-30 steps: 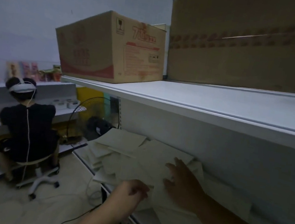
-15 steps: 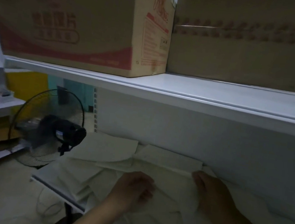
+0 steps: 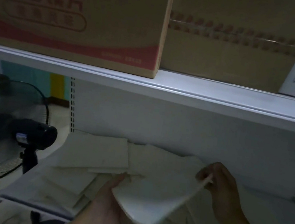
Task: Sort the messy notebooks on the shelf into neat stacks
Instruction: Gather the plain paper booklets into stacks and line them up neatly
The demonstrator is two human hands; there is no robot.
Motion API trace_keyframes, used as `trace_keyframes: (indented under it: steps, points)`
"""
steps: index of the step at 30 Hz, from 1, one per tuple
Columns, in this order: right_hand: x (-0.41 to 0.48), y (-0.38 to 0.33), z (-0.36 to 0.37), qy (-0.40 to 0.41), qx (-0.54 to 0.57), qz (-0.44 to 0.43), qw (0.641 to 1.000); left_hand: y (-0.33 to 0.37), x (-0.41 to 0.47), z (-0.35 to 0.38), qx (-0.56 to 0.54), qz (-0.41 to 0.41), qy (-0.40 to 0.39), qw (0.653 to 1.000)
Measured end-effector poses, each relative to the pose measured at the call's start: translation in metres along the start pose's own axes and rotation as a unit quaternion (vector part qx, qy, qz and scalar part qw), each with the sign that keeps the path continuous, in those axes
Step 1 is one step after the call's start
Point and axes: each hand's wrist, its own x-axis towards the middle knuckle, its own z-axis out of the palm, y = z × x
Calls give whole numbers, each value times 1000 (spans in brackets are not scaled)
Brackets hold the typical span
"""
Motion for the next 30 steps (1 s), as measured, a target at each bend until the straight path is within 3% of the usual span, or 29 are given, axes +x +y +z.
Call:
trace_keyframes:
  steps: [6, 10, 12, 13, 15, 16, 17, 21, 25, 30]
  points:
    - [-3, -3, 34, 26, -50, -37, 998, 4, -34, -8, 190, -54, -75, 977]
    - [7, 2, 54, -12, -21, 44, 999, 15, -44, -18, 251, 80, -3, 965]
    - [14, 19, 55, -107, -105, 92, 984, 22, -50, -24, 256, 139, 61, 955]
    - [15, 30, 51, -179, -240, 92, 950, 26, -53, -28, 261, 154, 93, 949]
    - [11, 48, 46, -297, -493, 48, 816, 32, -59, -35, 261, 167, 137, 941]
    - [8, 54, 44, -312, -562, 25, 766, 34, -61, -37, 255, 166, 143, 942]
    - [7, 54, 44, -311, -588, 15, 747, 36, -64, -38, 253, 162, 151, 942]
    - [0, 54, 47, -268, -579, -58, 768, 41, -77, -42, 250, 152, 165, 942]
    - [-15, 49, 50, -163, -541, -231, 792, 45, -84, -51, 205, 127, 171, 955]
    - [-8, 30, 43, -65, -482, -302, 820, 49, -88, -59, 188, 95, 159, 964]
